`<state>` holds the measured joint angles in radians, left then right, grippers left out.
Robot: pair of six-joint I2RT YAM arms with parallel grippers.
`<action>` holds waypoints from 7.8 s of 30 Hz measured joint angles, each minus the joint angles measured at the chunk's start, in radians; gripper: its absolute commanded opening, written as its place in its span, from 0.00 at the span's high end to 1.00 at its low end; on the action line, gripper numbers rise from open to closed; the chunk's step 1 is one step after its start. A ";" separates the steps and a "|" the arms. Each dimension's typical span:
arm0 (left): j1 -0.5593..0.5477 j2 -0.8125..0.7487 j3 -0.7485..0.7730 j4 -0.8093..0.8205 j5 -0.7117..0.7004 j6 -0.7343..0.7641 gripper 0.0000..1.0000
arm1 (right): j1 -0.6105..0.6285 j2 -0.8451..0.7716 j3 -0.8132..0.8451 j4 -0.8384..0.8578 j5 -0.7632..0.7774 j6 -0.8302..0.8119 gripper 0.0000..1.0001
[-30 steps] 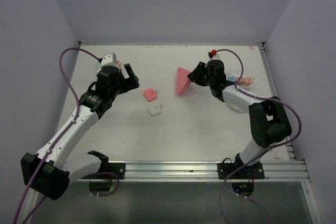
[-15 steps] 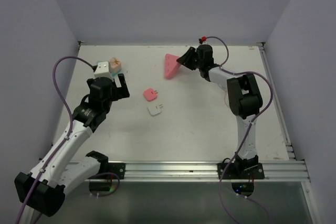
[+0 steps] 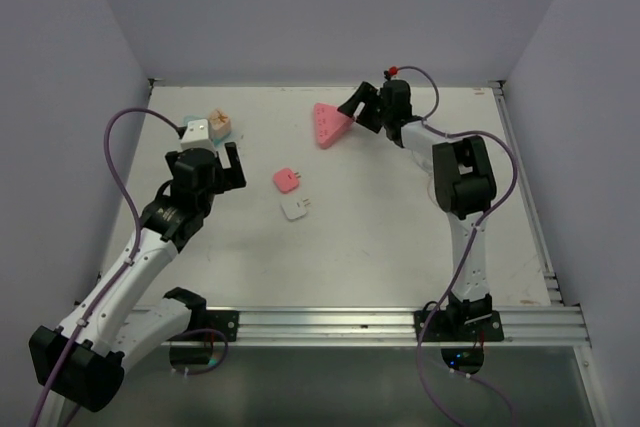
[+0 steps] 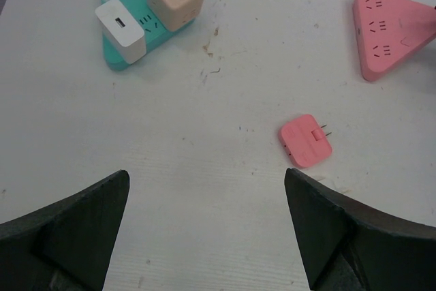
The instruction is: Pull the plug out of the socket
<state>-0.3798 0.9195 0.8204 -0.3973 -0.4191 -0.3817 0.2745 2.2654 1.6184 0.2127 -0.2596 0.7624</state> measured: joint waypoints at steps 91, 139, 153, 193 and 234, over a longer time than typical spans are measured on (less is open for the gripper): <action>0.000 -0.023 0.000 -0.001 0.010 0.000 0.00 | -0.057 -0.823 -0.612 -0.646 0.294 -0.222 0.62; 0.000 -0.007 -0.001 -0.001 0.017 0.000 0.00 | -0.238 -1.088 -1.371 0.117 -0.041 0.056 0.27; 0.000 0.000 -0.003 -0.001 0.019 0.000 0.00 | -0.238 -0.856 -1.418 0.528 -0.155 0.133 0.32; -0.337 0.258 -0.080 0.310 0.481 -0.588 0.03 | -0.028 -1.352 -1.220 -0.010 0.104 -0.166 1.00; -0.566 0.852 0.204 0.603 0.438 -1.153 0.82 | 0.106 -1.398 -1.253 -0.023 0.326 -0.250 1.00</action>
<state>-0.9463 1.7714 1.0248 0.2062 0.0185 -1.5349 0.3801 0.8673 0.3656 0.1902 0.0662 0.5121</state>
